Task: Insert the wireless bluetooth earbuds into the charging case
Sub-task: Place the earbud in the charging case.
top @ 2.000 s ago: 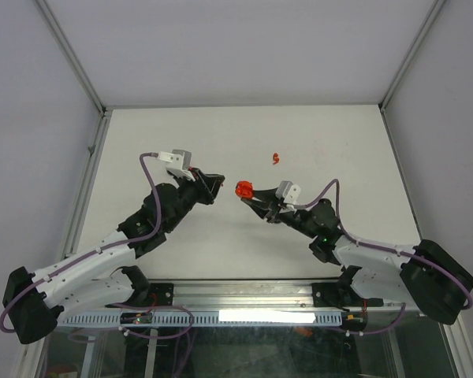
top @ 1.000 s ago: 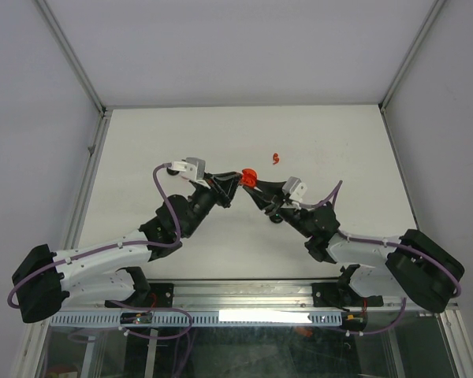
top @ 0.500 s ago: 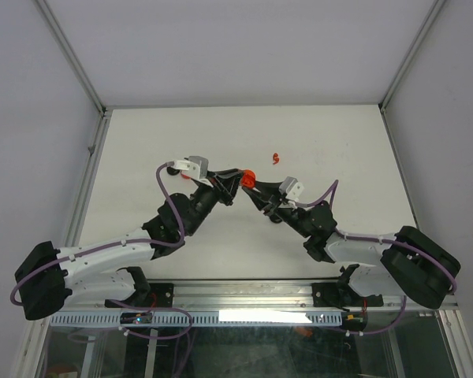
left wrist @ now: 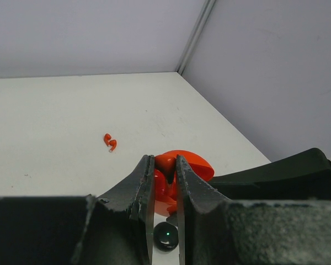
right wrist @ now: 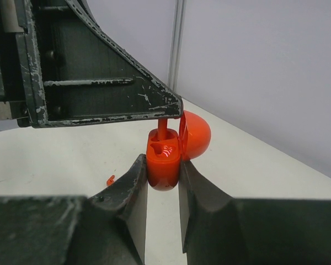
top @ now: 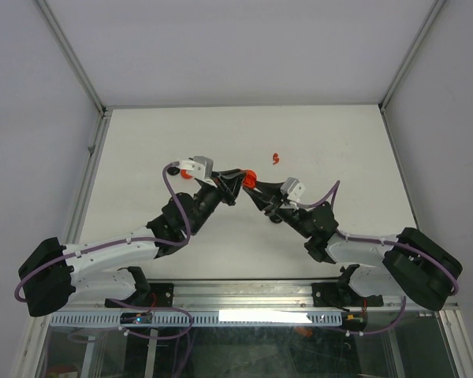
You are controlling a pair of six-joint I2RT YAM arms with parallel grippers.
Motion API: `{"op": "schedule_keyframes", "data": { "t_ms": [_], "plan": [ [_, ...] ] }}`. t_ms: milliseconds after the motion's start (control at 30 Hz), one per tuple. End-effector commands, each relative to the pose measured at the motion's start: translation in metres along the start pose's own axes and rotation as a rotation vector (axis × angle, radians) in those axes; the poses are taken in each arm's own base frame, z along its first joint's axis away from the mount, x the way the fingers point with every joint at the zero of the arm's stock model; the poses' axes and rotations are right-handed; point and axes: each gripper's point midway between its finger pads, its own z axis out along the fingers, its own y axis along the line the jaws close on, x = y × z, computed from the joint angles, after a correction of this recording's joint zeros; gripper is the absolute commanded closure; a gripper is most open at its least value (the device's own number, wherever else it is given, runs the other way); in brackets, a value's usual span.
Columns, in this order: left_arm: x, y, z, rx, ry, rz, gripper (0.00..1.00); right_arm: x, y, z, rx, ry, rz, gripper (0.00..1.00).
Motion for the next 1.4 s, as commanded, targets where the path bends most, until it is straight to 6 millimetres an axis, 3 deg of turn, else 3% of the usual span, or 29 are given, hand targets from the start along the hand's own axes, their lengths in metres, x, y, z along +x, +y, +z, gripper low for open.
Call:
{"op": "schedule_keyframes", "data": {
  "t_ms": [0, 267, 433, 733, 933, 1167, 1367],
  "plan": [
    [-0.021, -0.016, -0.001, 0.048, -0.039, -0.006, 0.92, -0.034, -0.003, 0.002, 0.017, -0.116, -0.017, 1.00],
    [-0.018, -0.023, -0.005, 0.078, 0.007, -0.012, 0.93, -0.035, -0.002, 0.002, 0.012, -0.120, -0.016, 1.00],
    [-0.006, -0.025, -0.003, 0.069, 0.052, 0.005, 0.90, -0.035, -0.002, 0.000, 0.014, -0.123, -0.018, 1.00],
    [-0.003, -0.021, 0.001, 0.002, 0.108, -0.011, 0.59, -0.029, -0.005, -0.003, 0.028, -0.102, -0.025, 1.00],
    [-0.015, -0.019, -0.001, -0.045, 0.129, -0.047, 0.40, -0.023, -0.008, -0.005, 0.043, -0.087, -0.037, 1.00],
    [-0.022, 0.000, -0.010, -0.173, 0.178, -0.028, 0.25, -0.013, -0.012, -0.012, 0.070, -0.054, -0.057, 1.00],
    [-0.015, 0.037, -0.022, -0.300, 0.260, -0.003, 0.23, -0.004, -0.015, -0.024, 0.086, -0.006, -0.074, 1.00]
  ]
}}
